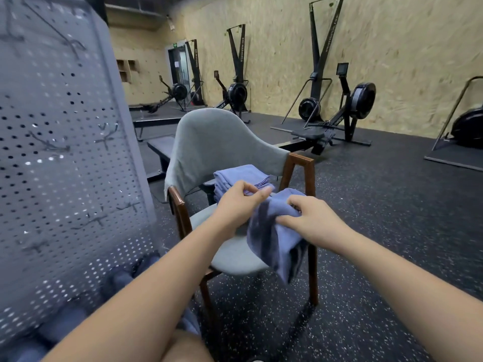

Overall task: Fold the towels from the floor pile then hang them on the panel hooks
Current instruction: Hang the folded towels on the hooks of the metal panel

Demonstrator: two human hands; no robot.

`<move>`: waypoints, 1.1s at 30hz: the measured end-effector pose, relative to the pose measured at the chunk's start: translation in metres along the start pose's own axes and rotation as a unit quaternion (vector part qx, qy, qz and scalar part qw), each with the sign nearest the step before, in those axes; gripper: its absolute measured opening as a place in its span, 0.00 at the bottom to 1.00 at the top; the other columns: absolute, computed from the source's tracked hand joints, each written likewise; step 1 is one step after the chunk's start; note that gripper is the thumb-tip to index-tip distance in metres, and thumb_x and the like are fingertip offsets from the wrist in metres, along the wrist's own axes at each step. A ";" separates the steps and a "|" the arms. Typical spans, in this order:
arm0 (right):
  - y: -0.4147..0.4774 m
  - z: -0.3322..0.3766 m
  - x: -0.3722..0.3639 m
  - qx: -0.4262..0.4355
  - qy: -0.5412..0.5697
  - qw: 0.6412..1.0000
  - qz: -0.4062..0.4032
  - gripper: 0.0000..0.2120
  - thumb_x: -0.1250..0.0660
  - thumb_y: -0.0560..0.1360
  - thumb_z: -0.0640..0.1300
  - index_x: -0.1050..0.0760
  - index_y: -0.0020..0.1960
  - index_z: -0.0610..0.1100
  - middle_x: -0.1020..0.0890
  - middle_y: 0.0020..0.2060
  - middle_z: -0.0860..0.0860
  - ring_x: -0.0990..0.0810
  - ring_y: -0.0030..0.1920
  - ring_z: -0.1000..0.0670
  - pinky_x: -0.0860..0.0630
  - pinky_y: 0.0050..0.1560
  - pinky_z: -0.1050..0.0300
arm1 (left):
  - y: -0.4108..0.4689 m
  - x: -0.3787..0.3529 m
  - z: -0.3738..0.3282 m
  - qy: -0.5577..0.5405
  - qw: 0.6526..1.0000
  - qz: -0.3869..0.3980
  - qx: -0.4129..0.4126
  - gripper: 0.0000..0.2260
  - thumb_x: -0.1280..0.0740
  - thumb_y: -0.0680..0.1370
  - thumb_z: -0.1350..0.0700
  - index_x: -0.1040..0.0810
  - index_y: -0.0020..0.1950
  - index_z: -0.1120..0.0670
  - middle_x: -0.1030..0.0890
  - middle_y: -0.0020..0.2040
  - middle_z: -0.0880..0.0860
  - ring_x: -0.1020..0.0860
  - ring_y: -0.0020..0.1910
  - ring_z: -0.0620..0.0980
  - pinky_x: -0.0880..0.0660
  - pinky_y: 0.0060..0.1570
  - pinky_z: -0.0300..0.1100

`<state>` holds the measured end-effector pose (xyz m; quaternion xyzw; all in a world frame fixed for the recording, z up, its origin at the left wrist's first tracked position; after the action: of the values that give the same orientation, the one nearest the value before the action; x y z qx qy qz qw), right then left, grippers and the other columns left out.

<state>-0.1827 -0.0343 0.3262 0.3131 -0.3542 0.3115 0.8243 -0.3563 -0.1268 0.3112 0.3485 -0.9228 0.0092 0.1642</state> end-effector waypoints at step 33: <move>0.019 0.239 -0.131 0.157 0.093 0.983 0.031 0.08 0.28 0.75 0.52 0.22 0.53 0.54 0.19 0.41 0.54 0.20 0.46 0.48 0.22 0.46 0.48 | -0.097 0.278 0.032 -0.035 0.997 -0.067 0.030 0.14 0.26 0.82 0.57 0.21 0.66 0.48 0.12 0.48 0.52 0.19 0.38 0.42 0.27 0.37 0.37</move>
<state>-0.3625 -0.2371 0.3621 0.3967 -0.2326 0.4166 0.7842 -0.4993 -0.3825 0.3573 0.4142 -0.9019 0.0142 0.1219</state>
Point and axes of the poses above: each hand's wrist, its own y-axis towards the middle knuckle, its own x-axis out of the back of the hand, z = x × y, the point moved 6 cm from there along y, towards the middle knuckle
